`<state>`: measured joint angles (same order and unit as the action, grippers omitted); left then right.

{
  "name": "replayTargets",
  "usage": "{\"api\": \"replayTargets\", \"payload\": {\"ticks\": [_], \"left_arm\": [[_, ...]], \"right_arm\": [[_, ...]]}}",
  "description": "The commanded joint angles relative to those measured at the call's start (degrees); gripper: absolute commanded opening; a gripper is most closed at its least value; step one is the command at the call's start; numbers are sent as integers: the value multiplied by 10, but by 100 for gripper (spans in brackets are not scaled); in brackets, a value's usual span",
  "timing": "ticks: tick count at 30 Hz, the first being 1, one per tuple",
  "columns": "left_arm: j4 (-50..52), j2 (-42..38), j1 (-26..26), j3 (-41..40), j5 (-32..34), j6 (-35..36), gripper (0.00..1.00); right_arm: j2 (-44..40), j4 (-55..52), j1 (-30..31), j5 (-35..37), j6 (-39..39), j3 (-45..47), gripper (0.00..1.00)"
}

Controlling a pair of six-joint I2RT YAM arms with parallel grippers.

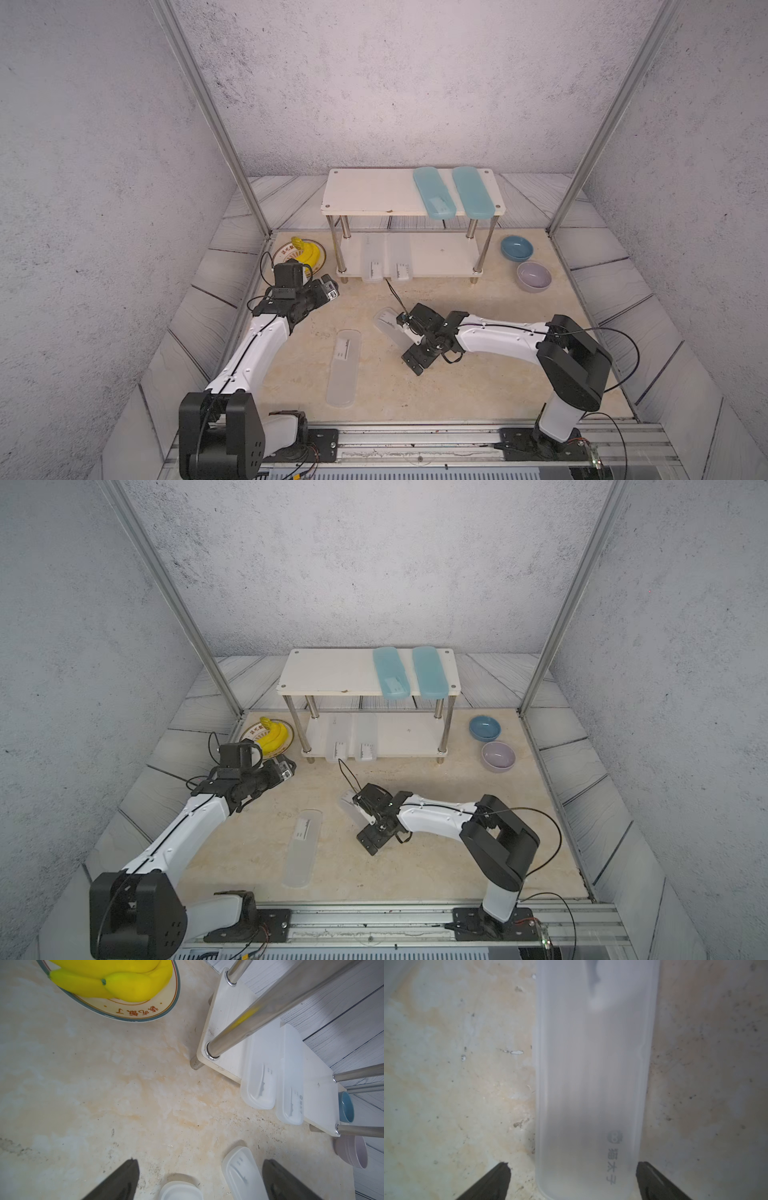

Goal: Place the pencil cases on the shelf according to color
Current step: Pick up the pencil case from the center of the board.

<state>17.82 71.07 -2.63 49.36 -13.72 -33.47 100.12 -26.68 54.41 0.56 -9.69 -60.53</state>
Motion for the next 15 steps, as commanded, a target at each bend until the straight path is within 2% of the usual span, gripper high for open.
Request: {"api": "replayTargets", "payload": {"ticks": [1, 10, 15], "left_arm": [[8, -1, 1, 18, -2, 13, 99], [7, 3, 0, 18, -3, 13, 99], [5, 4, 0, 16, -6, 11, 99]], "right_arm": [[8, 24, -1, -8, -6, 17, 100], [22, 40, -2, 8, -27, 36, 100], [16, 62, -1, 25, -64, 61, 95]]}}
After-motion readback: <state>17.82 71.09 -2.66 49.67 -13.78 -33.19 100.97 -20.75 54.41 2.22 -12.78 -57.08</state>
